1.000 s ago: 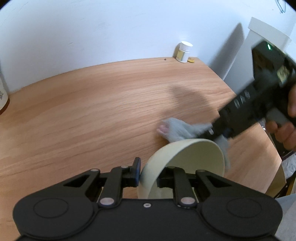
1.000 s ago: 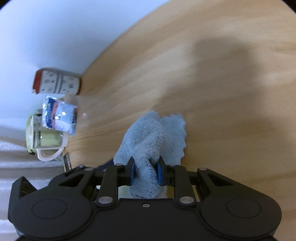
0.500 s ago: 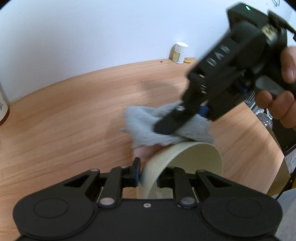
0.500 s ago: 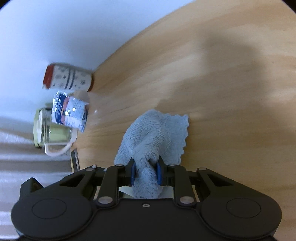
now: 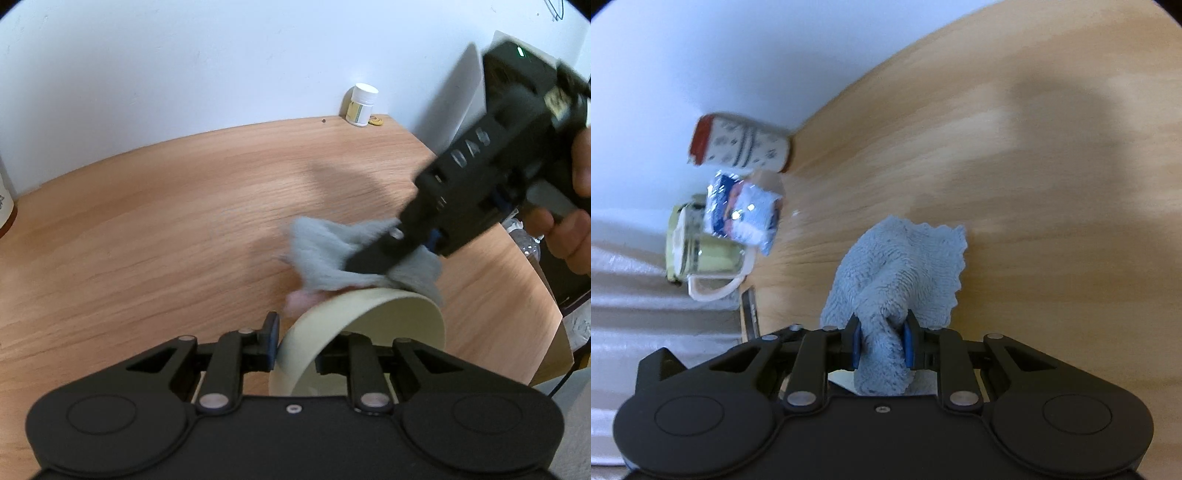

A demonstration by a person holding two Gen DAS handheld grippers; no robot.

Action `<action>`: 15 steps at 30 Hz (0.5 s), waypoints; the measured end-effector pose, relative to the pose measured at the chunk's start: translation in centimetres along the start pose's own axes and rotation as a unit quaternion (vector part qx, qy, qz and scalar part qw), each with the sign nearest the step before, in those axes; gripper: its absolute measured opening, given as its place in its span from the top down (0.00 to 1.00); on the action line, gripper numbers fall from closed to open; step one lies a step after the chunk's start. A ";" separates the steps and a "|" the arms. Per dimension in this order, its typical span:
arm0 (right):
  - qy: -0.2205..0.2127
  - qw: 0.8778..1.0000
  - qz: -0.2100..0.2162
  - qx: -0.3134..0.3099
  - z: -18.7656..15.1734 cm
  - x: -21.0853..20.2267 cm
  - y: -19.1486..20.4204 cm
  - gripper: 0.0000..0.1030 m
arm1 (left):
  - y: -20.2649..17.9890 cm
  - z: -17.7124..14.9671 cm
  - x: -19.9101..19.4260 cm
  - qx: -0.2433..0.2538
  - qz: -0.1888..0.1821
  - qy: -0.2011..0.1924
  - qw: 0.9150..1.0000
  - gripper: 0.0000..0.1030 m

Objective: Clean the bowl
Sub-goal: 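Keep rubbing the cloth over the bowl's outer wall with the right gripper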

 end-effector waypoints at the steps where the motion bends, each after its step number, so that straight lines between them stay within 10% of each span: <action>1: 0.000 1.000 -0.005 0.010 -0.2 -0.2 -0.8 0.77 | 0.0 0.0 0.0 0.000 -0.001 0.001 1.000 0.83; 15: -0.001 0.999 0.009 -0.046 -0.5 0.1 4.0 0.77 | -0.1 0.7 0.5 0.007 0.006 0.006 1.000 0.83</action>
Point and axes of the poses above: each gripper's, at about its wrist camera, not at the fingertips, and x roughly the way its jaws point, y to its left, z to its top, the point moved 1 cm from there along x, roughly the way its jaws point, and after that the axes turned 3 degrees about -z, right-handed, at the moved point
